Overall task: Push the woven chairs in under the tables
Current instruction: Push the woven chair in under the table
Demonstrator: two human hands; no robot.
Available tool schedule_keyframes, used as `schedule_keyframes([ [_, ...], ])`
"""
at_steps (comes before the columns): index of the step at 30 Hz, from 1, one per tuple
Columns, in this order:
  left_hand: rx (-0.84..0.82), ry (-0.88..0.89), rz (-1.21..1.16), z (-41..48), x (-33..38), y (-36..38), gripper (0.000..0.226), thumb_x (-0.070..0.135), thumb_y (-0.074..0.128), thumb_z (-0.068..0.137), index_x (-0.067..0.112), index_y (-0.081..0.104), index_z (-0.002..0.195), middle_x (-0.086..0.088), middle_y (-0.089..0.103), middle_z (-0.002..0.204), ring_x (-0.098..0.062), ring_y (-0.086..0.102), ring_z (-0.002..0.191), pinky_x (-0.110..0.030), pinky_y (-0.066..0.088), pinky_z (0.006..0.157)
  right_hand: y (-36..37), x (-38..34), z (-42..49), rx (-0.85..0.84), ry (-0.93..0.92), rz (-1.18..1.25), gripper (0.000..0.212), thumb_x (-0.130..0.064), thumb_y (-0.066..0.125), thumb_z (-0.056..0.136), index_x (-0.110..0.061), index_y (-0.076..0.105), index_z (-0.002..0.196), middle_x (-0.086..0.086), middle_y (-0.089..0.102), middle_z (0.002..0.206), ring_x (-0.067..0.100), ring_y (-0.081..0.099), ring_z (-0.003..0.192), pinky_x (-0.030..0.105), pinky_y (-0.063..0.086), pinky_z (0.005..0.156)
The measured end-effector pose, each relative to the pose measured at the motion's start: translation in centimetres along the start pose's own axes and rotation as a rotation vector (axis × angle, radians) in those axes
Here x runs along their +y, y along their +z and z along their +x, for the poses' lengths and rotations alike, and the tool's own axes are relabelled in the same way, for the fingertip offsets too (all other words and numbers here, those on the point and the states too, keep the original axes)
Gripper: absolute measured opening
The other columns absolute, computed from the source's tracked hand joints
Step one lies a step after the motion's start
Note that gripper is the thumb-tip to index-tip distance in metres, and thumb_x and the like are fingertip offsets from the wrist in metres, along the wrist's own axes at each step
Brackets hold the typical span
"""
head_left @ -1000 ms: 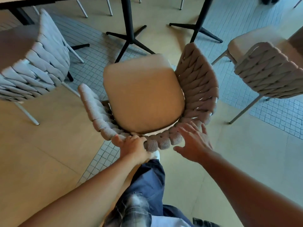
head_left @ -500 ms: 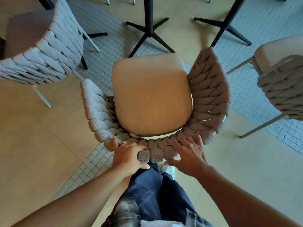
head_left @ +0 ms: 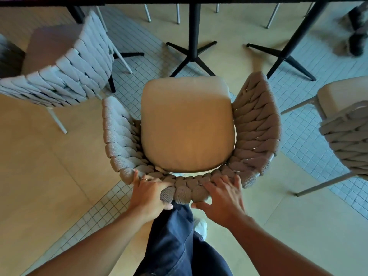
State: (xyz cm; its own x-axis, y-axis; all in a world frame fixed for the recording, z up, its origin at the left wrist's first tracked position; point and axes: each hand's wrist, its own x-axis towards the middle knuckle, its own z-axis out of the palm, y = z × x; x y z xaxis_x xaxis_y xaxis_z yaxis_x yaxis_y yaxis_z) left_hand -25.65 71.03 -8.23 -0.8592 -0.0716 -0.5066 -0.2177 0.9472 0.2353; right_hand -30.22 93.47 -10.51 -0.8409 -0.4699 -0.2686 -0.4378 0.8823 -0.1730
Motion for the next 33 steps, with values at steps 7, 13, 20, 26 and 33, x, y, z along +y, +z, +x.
schedule_keyframes([
  [7,0.060,0.038,-0.007,6.8,0.2,-3.0,0.062,0.059,0.075,0.066,0.045,0.058,0.124,0.017,0.062,0.117,-0.017,0.040,0.125,-0.051,-0.011,0.116,-2.2,2.3,6.6,0.036,0.011,0.014,0.075,-0.090,0.044,0.062,-0.039,0.066,0.113,-0.013,0.068,0.105,0.015,0.058,0.107,0.045,0.024,0.102],
  [13,0.077,0.093,0.018,13.0,-0.7,-6.6,0.061,0.060,0.076,0.065,0.044,0.060,0.122,0.015,0.064,0.115,-0.017,0.043,0.122,-0.050,-0.006,0.115,-4.1,3.1,12.6,0.017,0.048,0.028,0.076,-0.092,0.043,0.064,-0.041,0.063,0.117,-0.015,0.066,0.113,0.014,0.054,0.111,0.045,0.024,0.104],
  [20,0.096,0.163,0.045,20.2,-1.2,-10.9,0.061,0.060,0.078,0.061,0.044,0.062,0.118,0.015,0.065,0.111,-0.017,0.044,0.119,-0.051,-0.004,0.115,-6.3,4.0,19.0,0.044,0.104,0.026,0.077,-0.092,0.039,0.065,-0.041,0.064,0.116,-0.016,0.067,0.113,0.013,0.055,0.111,0.044,0.025,0.103],
  [26,0.077,0.200,0.055,25.0,-1.2,-13.9,0.063,0.057,0.080,0.062,0.042,0.062,0.120,0.015,0.063,0.114,-0.017,0.039,0.123,-0.048,-0.010,0.114,-7.2,4.8,22.9,0.051,0.163,0.047,0.079,-0.094,0.037,0.065,-0.042,0.064,0.118,-0.015,0.068,0.110,0.014,0.055,0.109,0.045,0.029,0.101],
  [33,0.075,0.197,0.033,29.1,2.4,-15.6,0.066,0.058,0.078,0.063,0.041,0.061,0.124,0.015,0.062,0.119,-0.018,0.036,0.127,-0.045,-0.015,0.113,-9.1,9.4,26.5,0.000,0.172,0.020,0.084,-0.096,0.032,0.060,-0.047,0.060,0.123,-0.017,0.066,0.114,0.015,0.052,0.112,0.043,0.024,0.096],
])
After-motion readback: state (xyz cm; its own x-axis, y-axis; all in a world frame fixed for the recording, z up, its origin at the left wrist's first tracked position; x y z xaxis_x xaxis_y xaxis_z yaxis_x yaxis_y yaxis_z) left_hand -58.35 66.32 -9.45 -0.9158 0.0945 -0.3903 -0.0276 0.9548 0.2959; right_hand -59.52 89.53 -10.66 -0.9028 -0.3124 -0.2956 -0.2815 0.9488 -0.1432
